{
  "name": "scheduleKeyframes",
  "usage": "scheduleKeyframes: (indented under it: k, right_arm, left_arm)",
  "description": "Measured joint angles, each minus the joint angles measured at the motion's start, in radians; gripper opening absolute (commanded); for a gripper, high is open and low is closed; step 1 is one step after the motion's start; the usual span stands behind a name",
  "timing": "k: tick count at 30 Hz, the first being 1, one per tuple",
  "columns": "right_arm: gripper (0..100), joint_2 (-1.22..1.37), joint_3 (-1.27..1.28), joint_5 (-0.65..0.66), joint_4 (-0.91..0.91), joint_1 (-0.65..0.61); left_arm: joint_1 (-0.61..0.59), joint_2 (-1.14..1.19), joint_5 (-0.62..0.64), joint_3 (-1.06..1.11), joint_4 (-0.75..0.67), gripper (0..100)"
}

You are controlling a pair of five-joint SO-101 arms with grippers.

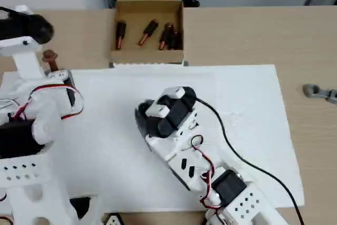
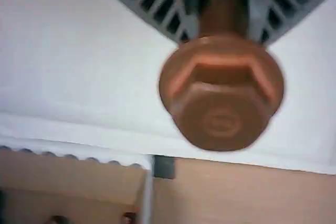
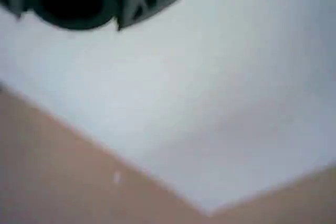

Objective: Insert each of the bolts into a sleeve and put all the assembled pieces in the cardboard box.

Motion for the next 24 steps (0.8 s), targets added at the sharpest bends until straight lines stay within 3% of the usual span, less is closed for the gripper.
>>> scheduleKeyframes:
  k: [7, 20, 24]
  right_arm:
    - [0.4, 0.138, -0.003, -0.003, -0.192, 0.012]
    - [0.4, 0.183, -0.094, 0.064, -0.212, 0.066]
    - [0.4, 0.183, -0.094, 0.064, -0.212, 0.066]
  left_arm:
    - [0.189, 0.0, 0.0, -0.021, 0.0, 1]
    - [0.419, -0.003, 0.169, -0.15, -0.003, 0]
    - [0.442, -0.003, 0.224, -0.15, -0.071, 0]
